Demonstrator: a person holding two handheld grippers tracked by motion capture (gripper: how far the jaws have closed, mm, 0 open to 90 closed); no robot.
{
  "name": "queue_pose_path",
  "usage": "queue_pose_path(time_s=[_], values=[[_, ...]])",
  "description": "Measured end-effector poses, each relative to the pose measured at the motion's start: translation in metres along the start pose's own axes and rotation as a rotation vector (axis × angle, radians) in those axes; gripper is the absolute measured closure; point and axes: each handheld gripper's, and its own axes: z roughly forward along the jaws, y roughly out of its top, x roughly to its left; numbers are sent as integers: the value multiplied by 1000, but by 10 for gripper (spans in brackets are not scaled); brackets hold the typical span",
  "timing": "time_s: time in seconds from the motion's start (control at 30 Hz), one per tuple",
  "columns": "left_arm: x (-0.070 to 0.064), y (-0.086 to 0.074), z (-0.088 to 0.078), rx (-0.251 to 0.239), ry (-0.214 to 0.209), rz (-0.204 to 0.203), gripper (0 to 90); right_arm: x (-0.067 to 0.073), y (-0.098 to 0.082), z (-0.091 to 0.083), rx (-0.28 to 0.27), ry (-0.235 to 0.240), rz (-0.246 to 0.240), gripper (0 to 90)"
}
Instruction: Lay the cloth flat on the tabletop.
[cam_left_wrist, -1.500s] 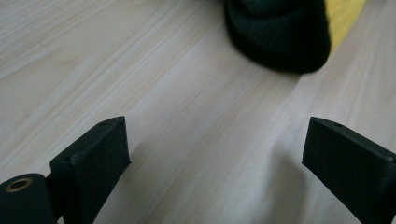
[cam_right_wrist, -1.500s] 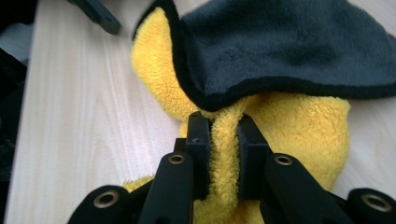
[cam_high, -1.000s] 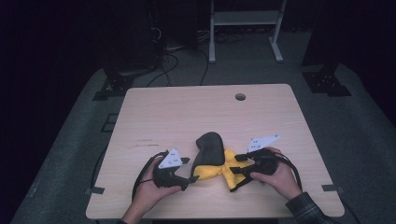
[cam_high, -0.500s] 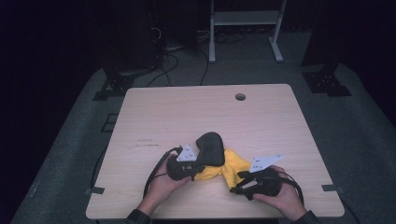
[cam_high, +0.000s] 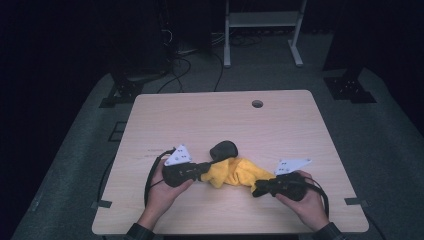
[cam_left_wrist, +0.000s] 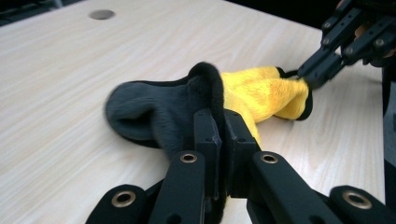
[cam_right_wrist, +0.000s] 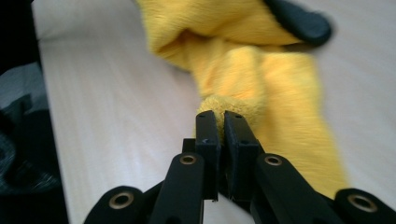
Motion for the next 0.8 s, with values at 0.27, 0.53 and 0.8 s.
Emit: queue_pose_path(time_s=[0.27,0.53,0.8], values=[[22,-7,-32,-72,57,-78,854,-39,8,-40,-98,-125,59,851],[34,-12,-47,-87,112,-146,854,-75,10,-46,-105,-211,112,853],[58,-33,-42,-29,199,-238,856,-104,5,-21,-15,-284,152,853]])
